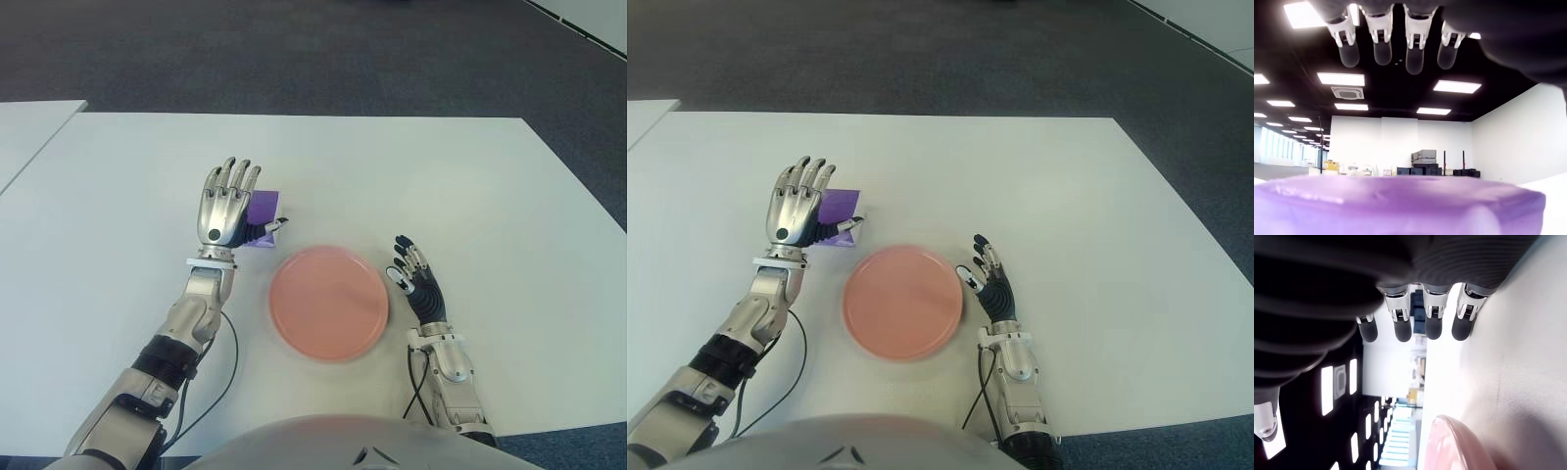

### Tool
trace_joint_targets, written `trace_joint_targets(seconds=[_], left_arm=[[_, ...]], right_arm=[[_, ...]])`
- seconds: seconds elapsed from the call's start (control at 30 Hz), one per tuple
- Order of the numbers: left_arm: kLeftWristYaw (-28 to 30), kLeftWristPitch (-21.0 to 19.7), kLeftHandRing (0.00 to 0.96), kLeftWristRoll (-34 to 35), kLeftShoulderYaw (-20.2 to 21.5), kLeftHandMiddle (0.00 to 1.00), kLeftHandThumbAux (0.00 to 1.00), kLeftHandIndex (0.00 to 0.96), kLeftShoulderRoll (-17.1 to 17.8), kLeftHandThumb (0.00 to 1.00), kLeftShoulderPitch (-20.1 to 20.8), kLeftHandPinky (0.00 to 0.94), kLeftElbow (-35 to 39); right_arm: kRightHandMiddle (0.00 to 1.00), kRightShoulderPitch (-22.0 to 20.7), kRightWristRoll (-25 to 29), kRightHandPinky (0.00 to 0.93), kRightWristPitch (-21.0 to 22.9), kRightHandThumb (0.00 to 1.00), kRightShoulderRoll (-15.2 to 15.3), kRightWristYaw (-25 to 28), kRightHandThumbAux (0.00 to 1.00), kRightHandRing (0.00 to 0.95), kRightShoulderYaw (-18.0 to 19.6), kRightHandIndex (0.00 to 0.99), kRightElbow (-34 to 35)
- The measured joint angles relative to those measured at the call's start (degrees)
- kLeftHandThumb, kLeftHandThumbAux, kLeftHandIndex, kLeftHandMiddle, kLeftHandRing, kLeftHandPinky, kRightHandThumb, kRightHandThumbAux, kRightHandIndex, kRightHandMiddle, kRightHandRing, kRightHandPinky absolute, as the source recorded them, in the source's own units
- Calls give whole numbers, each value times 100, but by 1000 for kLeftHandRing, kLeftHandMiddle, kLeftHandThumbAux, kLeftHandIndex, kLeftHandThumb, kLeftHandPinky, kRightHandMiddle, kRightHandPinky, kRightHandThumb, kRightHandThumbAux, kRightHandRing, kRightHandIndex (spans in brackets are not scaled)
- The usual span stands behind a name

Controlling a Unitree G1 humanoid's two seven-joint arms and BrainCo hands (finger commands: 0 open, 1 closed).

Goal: Put the tissue paper into the plate.

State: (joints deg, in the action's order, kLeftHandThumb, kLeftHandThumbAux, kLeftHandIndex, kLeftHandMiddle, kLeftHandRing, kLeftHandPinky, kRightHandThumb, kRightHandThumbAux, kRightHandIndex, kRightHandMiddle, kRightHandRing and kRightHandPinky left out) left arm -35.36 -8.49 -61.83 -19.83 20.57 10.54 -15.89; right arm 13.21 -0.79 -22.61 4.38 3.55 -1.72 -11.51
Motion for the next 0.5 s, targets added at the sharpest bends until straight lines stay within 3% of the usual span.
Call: trace_joint_targets(seconds=[0.5], left_arm=[[73,6,68,178,-144,99,289,120,-1,185,16,89,-117]], right_arm=[[76,0,4,0,-29,237,12,36,484,24,13,44,-11]])
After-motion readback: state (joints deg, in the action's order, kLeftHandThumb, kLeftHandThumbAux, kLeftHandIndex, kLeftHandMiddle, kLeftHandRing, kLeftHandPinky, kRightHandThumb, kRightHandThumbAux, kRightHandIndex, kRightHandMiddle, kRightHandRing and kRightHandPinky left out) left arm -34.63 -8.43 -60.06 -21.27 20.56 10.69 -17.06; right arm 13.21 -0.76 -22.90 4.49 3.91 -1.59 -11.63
